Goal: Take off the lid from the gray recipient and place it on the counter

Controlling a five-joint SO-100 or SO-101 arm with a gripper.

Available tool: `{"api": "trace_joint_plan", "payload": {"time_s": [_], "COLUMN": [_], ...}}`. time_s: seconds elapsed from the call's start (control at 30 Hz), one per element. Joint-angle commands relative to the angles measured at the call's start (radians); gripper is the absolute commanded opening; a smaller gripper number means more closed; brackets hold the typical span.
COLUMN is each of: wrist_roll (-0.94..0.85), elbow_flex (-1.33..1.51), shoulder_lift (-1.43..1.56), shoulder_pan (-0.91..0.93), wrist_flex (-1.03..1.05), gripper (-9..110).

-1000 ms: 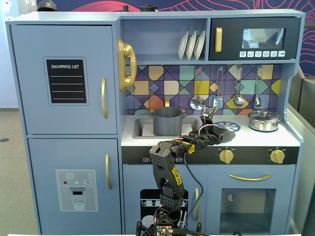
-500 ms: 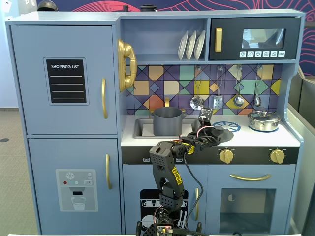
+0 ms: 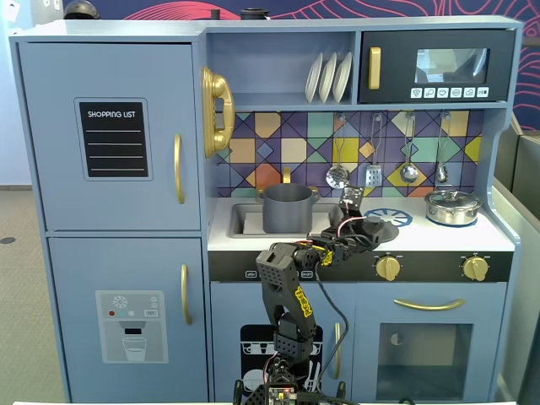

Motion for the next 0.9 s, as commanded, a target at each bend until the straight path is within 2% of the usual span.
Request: {"api": "trace_joint_plan", "payload": {"time_s": [0.0,0.43,0.6,0.73,0.87], "wrist_roll": [-0.018,0.011,0.026,0.060,0.069], "elbow_flex": [0.003,0.006,0.018,0.064,0.051], "shoulder_lift": [0.057,0.123,0.264,0.541,0.874], "shoulder_pan": [0.023,0.049,0.031,0.011,-0.041], "wrist_flex": [-0.038,-0.034,0.031,0.307,0.861], "gripper": [29,28,26,22,12]}}
